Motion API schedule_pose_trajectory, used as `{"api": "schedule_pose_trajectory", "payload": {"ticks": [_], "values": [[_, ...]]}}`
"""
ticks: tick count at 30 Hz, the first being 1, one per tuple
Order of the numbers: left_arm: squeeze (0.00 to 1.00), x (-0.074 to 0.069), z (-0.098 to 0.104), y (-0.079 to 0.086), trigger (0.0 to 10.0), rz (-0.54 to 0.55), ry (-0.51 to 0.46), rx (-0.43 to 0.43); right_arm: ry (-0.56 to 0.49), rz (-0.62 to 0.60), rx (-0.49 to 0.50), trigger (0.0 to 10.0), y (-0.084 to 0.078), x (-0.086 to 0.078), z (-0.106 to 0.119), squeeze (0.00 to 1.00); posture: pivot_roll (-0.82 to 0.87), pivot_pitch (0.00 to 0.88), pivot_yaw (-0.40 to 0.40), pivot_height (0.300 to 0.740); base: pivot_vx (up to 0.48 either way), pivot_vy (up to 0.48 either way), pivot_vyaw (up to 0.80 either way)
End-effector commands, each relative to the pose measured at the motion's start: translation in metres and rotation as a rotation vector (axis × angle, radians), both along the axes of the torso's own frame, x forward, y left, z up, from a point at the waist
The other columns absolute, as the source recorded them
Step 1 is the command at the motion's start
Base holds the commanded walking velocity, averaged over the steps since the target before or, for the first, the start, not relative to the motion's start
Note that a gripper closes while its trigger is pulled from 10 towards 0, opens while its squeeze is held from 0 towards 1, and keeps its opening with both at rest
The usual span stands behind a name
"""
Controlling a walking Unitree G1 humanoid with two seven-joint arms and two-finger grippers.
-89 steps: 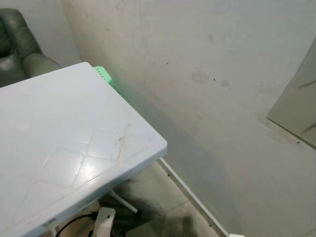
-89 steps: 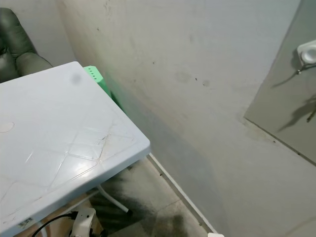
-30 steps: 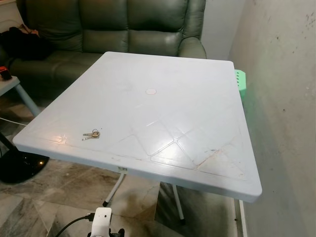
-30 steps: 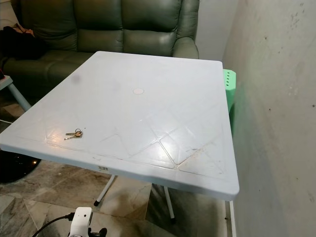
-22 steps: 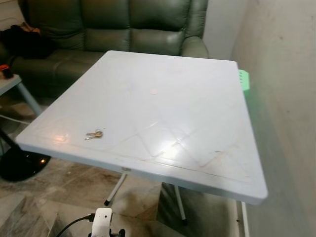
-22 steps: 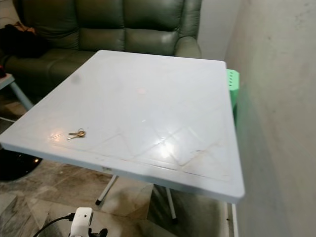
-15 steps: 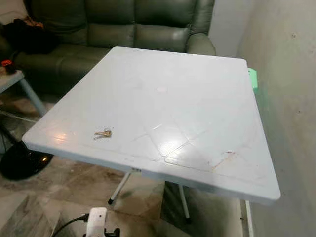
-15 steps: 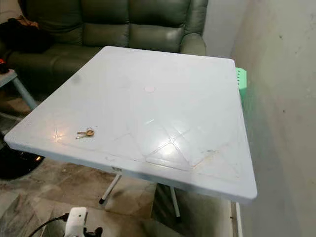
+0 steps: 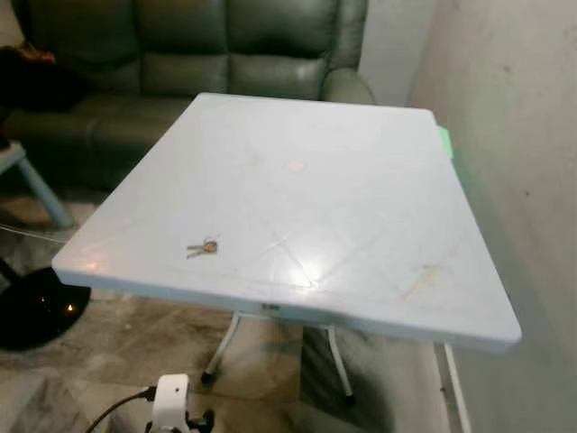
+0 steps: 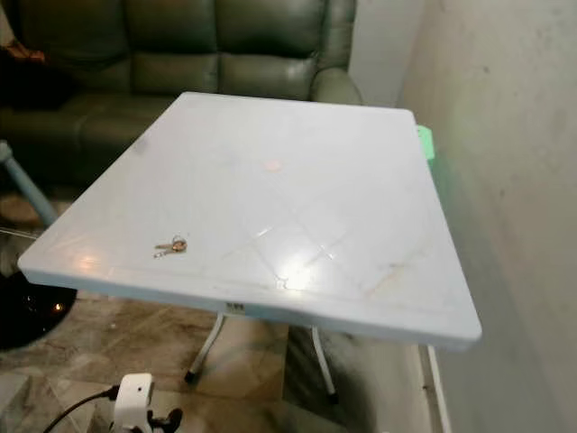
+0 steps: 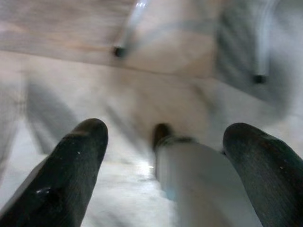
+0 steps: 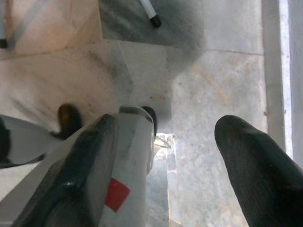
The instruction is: Hang keys on a hook
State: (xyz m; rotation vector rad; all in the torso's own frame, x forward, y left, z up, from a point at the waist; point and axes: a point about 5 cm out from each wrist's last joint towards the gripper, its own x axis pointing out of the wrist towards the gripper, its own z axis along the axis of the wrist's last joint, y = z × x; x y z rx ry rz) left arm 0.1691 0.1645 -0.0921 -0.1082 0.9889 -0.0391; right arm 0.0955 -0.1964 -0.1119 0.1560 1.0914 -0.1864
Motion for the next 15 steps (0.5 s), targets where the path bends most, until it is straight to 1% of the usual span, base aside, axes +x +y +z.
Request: {"api": "schedule_pose_trajectory", "payload": {"ticks": [1, 15], "values": [[0.00, -0.0013, 0.0002, 0.0119, 10.0, 0.010, 0.010, 0.032, 0.075, -0.003, 0.022, 10.0, 0.0068, -0.0186, -0.0056, 0.00, 0.08, 0.055, 0.000, 0.740, 0.000, 0.431, 0.00], [0.00, -0.0019, 0.0000, 0.0128, 10.0, 0.012, 0.010, 0.033, 0.082, -0.014, 0.027, 10.0, 0.0065, -0.0211, -0.0061, 0.00, 0.08, 0.052, 0.000, 0.740, 0.000, 0.431, 0.00]]}}
